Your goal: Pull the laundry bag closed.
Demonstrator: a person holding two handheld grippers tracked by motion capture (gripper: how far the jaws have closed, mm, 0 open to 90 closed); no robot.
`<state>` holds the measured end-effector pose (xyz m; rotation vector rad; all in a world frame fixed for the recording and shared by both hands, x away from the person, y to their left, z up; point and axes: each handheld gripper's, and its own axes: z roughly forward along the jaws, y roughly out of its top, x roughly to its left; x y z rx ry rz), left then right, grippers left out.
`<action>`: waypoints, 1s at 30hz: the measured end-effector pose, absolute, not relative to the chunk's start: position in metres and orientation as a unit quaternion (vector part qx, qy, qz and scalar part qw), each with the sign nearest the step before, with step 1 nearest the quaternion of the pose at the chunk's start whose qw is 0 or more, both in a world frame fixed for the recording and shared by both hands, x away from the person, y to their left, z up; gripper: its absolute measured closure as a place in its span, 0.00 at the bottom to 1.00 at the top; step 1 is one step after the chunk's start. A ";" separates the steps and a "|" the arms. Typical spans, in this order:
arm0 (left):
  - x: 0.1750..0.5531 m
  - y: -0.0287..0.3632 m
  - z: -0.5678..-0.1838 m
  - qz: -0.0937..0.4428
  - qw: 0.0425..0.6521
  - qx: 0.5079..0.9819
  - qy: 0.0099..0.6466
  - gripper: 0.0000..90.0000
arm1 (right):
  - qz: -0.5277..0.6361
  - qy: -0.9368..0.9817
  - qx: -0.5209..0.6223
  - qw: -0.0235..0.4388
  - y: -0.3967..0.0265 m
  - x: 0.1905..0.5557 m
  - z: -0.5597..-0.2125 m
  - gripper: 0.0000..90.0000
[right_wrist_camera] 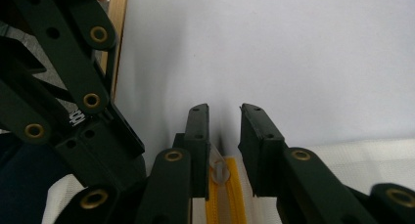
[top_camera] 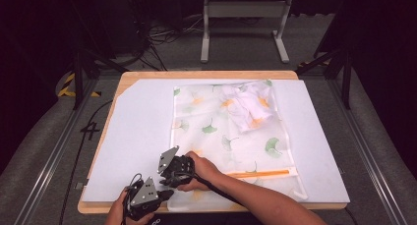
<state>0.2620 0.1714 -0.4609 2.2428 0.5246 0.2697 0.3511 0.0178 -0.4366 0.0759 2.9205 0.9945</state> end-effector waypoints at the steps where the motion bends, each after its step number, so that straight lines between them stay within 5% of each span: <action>1: 0.262 0.171 -0.461 0.107 0.400 0.886 0.207 1.00 | 0.322 0.946 0.025 0.028 0.018 0.351 -0.437 0.83; 11: 0.262 0.172 -0.461 0.105 0.401 0.886 0.207 1.00 | 0.303 0.953 0.013 0.015 0.019 0.350 -0.432 0.72; 15: 0.262 0.172 -0.461 0.104 0.401 0.886 0.208 1.00 | 0.296 0.955 0.013 0.019 0.022 0.352 -0.434 0.76; 19: 0.263 0.172 -0.461 0.103 0.403 0.885 0.208 1.00 | 0.293 0.956 -0.002 0.030 0.024 0.348 -0.433 0.93; 30: 0.263 0.173 -0.461 0.100 0.403 0.885 0.209 1.00 | 0.339 0.940 0.027 0.016 0.008 0.353 -0.422 0.93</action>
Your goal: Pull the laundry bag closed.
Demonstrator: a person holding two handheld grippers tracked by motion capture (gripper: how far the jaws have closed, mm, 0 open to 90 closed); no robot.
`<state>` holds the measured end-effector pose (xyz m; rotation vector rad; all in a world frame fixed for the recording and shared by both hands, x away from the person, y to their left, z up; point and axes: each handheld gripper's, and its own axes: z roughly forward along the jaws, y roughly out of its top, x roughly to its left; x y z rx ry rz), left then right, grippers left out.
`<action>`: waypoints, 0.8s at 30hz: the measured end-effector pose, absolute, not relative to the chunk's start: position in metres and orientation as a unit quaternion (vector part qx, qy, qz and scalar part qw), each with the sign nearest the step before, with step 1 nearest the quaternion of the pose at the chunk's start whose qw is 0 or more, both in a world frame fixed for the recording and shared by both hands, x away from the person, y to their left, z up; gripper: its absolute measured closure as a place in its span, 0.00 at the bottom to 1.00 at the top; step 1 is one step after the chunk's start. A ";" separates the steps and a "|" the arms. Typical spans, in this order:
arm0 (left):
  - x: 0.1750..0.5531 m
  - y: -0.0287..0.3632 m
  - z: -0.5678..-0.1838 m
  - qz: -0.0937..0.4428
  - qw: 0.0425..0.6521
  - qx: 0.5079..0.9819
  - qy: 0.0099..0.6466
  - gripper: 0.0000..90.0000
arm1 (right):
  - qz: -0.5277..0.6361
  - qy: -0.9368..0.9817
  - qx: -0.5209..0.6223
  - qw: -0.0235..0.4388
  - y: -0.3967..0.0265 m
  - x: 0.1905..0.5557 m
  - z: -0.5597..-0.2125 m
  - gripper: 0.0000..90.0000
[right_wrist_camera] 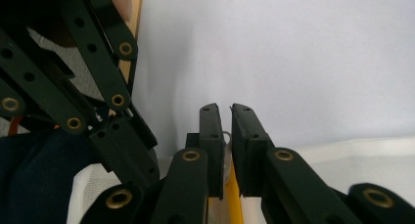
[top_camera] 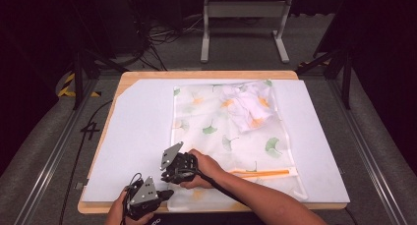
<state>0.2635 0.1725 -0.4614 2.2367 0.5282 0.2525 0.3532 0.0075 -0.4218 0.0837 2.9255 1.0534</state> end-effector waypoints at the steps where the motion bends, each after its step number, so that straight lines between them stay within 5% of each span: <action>1: 0.264 0.173 -0.461 0.100 0.403 0.885 0.209 1.00 | 0.340 0.940 0.028 0.016 0.006 0.353 -0.420 0.93; 24: 0.264 0.172 -0.462 0.100 0.404 0.884 0.211 1.00 | 0.340 0.939 0.038 0.021 -0.028 0.353 -0.431 0.92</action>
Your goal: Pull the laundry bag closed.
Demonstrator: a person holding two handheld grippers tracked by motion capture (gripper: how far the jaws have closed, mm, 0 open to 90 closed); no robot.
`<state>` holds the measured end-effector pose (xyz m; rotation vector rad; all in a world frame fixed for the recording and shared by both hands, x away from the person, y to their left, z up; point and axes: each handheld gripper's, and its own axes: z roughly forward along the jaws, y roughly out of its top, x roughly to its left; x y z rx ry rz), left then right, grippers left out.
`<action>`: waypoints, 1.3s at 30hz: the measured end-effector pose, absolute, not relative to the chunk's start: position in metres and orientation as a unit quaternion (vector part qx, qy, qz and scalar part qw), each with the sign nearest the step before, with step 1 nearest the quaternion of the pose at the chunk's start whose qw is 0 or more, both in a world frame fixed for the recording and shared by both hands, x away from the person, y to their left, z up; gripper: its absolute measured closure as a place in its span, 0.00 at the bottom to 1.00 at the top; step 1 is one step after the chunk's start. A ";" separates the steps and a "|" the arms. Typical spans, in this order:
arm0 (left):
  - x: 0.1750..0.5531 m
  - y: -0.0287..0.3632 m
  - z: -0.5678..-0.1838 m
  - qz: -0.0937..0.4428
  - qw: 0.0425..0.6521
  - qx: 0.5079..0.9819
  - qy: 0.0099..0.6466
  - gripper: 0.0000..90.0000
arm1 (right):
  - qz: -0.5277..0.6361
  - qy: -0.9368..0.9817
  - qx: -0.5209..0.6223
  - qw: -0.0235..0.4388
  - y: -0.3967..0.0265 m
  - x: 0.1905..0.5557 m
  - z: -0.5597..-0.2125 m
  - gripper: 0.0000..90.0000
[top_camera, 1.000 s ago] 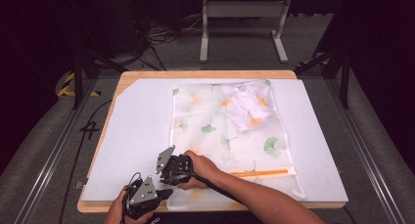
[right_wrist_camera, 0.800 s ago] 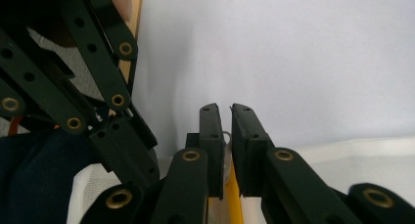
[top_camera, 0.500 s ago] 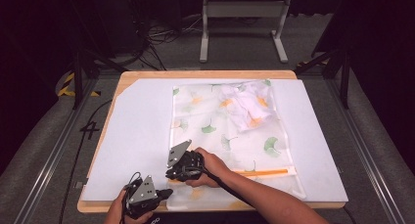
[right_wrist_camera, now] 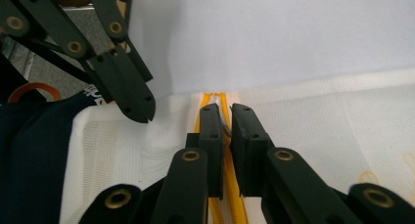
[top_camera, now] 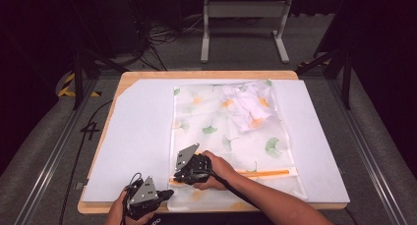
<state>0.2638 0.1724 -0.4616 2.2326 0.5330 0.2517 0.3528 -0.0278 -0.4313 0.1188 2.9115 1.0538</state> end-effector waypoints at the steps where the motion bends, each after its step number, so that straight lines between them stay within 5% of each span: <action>1: 0.264 0.172 -0.462 0.100 0.404 0.885 0.211 1.00 | 0.340 0.939 0.041 0.024 -0.027 0.353 -0.432 0.91; 27: 0.265 0.172 -0.462 0.099 0.405 0.885 0.208 1.00 | 0.378 0.920 0.086 -0.065 -0.022 0.377 -0.432 0.77; 39: 0.265 0.172 -0.462 0.097 0.404 0.885 0.209 1.00 | 0.362 0.927 0.069 -0.073 -0.023 0.368 -0.436 0.90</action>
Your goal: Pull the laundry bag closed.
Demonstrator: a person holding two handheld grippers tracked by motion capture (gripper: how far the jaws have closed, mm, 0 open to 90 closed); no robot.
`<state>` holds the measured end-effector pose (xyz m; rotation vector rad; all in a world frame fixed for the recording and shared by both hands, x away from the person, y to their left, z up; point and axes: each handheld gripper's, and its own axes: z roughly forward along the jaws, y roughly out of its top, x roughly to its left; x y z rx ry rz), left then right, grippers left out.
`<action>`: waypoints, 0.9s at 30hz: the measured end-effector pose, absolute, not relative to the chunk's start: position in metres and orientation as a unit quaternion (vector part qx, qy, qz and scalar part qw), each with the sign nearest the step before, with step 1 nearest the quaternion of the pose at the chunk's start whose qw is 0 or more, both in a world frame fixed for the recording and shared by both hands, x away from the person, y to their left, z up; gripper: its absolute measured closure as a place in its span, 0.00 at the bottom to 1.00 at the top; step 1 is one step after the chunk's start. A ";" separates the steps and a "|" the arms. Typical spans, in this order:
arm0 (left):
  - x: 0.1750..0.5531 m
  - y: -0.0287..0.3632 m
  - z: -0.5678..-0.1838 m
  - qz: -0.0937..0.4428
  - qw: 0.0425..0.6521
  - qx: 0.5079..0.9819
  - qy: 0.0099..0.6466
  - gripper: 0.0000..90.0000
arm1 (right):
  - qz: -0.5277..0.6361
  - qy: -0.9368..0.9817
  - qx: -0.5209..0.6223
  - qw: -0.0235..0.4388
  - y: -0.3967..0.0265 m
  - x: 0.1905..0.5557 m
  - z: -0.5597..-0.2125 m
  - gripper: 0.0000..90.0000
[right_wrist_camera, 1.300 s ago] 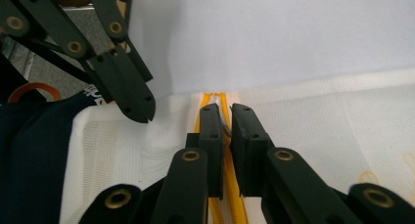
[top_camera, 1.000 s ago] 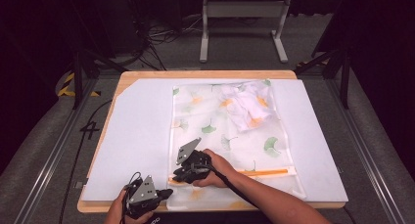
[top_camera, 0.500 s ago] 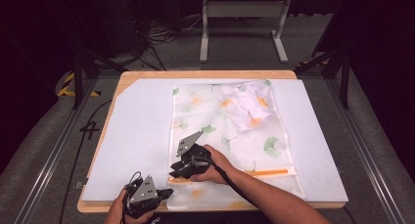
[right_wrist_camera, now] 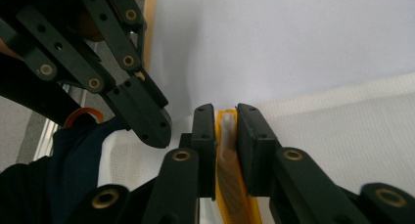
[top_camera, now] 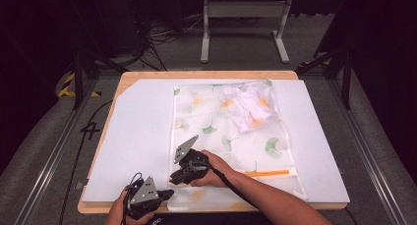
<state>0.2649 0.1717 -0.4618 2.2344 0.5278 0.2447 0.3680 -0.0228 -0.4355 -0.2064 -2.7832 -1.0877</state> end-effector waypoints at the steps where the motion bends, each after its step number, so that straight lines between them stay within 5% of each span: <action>1: 0.265 0.172 -0.462 0.096 0.405 0.885 0.209 1.00 | -0.362 -0.926 -0.075 0.073 -0.023 0.368 -0.436 0.91; 6: 0.265 0.172 -0.462 0.097 0.405 0.885 0.208 1.00 | -0.355 -0.931 -0.081 0.042 -0.020 0.363 -0.443 0.91; 20: 0.265 0.171 -0.462 0.099 0.404 0.885 0.209 1.00 | -0.382 -0.918 -0.094 0.049 -0.027 0.363 -0.446 0.95; 27: 0.272 0.165 -0.458 0.141 0.385 0.888 0.206 0.98 | -0.384 -0.919 -0.086 0.034 -0.025 0.359 -0.446 0.95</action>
